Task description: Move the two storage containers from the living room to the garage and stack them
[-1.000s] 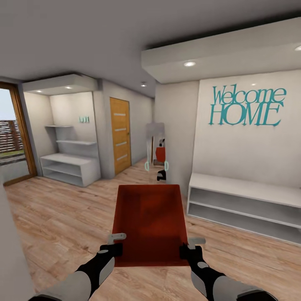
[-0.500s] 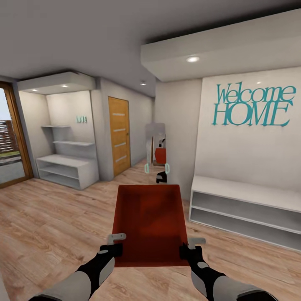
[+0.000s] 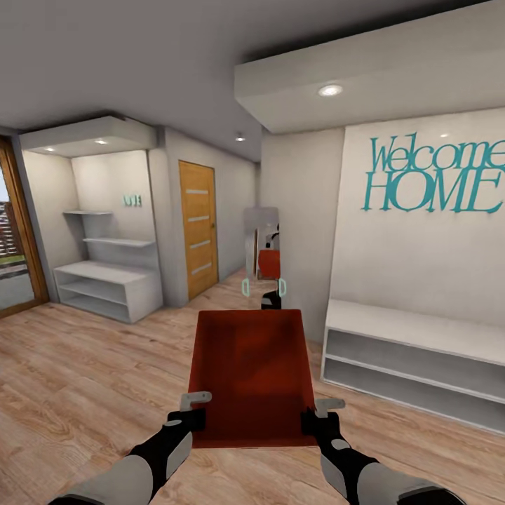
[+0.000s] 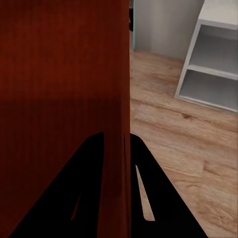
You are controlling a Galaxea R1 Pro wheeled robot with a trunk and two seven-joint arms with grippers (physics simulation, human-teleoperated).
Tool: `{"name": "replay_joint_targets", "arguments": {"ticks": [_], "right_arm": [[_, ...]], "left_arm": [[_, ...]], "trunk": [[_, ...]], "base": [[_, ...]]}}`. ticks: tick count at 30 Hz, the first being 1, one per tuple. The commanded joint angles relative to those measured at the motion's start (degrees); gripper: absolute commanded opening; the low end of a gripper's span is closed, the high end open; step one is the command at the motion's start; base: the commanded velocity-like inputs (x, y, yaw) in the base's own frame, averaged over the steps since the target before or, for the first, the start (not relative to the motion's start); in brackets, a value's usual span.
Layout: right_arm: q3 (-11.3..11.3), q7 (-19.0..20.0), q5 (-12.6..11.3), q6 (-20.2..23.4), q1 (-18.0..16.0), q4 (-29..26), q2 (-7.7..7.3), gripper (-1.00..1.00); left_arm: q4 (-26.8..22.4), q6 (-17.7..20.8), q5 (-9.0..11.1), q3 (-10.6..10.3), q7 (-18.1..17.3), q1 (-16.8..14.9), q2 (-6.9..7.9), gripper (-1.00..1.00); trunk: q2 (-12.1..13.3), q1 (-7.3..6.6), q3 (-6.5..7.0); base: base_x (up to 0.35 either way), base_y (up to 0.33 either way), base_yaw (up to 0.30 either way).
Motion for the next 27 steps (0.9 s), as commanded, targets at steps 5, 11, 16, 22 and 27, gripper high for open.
{"name": "replay_joint_targets", "arguments": {"ticks": [5,11,16,22,27], "right_arm": [[-1.07,0.01,-1.28,-0.31,0.02,0.31,-0.06,-1.00],[-1.07,0.01,-1.28,-0.31,0.02,0.31,-0.08,-1.00],[-1.07,0.01,-1.28,-0.31,0.02,0.31,-0.09,-1.00],[-1.07,0.01,-1.28,-0.31,0.02,0.31,-0.09,-1.00],[-1.07,0.01,-1.28,-0.31,0.02,0.31,-0.09,-1.00]], "left_arm": [[-1.92,-1.99,-0.68,3.35,0.78,-0.05,2.97,-1.00],[-1.90,-1.99,-0.68,3.35,0.78,-0.05,2.97,-1.00],[-1.91,-1.99,-0.68,3.37,0.78,-0.05,2.97,-1.00],[-1.86,-1.99,-0.68,3.40,0.78,-0.05,2.97,-1.00],[-1.84,-1.97,-0.68,3.43,0.80,-0.05,2.98,-1.00]], "trunk": [[-0.02,0.05,-0.01],[-0.02,0.05,-0.01],[-0.02,0.05,-0.01],[-0.02,0.05,-0.01],[-0.02,0.05,-0.01]], "base": [[0.322,0.000,0.097],[0.322,0.000,0.242],[0.322,0.000,0.266],[0.322,0.000,0.289],[0.322,0.000,0.297]]}}
